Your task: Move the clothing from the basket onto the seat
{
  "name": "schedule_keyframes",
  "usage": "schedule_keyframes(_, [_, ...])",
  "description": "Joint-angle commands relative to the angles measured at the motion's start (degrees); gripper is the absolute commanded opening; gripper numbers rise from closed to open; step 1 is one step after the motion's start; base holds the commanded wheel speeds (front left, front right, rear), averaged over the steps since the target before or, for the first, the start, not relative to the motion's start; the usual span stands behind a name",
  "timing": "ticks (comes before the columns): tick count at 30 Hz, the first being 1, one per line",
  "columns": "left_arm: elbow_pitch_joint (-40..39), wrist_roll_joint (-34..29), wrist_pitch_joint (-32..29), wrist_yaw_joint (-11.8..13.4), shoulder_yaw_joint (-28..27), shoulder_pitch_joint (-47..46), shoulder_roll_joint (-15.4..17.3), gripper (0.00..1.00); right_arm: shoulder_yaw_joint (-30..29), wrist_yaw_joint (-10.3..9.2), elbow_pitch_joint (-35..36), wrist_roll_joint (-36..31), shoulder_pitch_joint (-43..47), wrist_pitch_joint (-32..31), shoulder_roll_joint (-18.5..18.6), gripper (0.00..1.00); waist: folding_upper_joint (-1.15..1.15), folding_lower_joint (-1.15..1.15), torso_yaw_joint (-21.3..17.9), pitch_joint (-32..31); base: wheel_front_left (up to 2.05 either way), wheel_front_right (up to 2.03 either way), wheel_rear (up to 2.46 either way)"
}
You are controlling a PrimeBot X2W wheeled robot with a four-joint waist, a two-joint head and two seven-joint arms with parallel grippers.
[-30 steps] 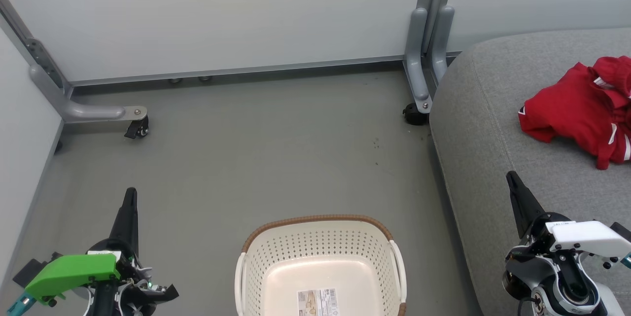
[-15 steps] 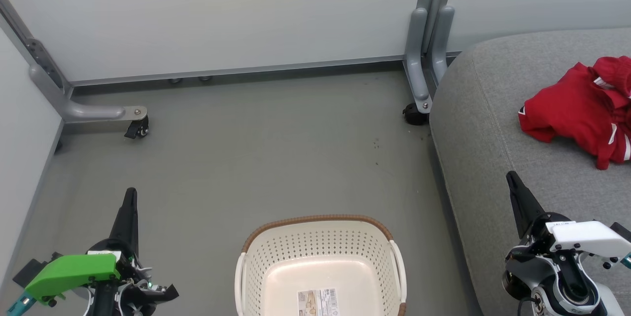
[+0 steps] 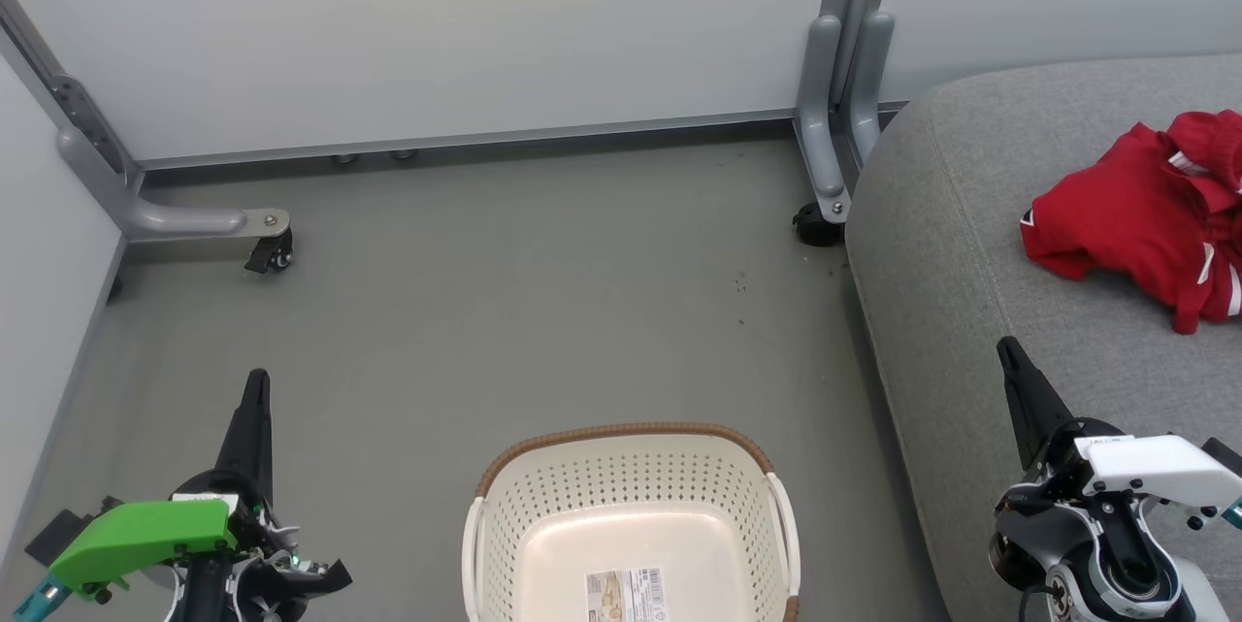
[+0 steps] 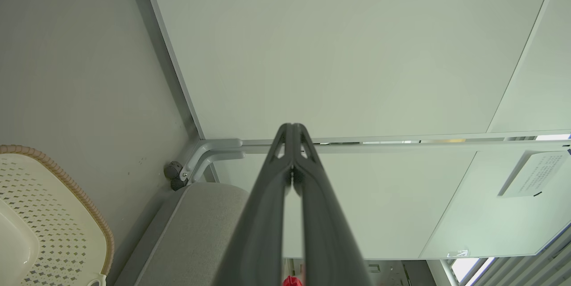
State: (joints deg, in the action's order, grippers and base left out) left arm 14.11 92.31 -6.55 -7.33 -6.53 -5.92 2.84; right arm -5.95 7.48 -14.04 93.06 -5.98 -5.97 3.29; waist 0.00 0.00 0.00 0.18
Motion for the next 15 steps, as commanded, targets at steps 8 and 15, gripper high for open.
schedule_keyframes(8, [-0.12, 0.20, -0.17, -0.33, -0.12, -0.68, 0.05, 0.00, -0.16, 0.02, -0.11, -0.46, -0.46, -0.31, 0.01, 0.00, 0.00, 0.00, 0.00, 0.00, 0.00, 0.00, 0.00])
schedule_keyframes(15, [-0.12, 0.20, -0.17, -0.33, -0.11, -0.68, 0.05, 0.00, -0.22, 0.02, -0.12, -0.43, -0.47, -0.34, -0.01, 0.00, 0.00, 0.00, 0.00, 0.00, 0.00, 0.00, 0.00])
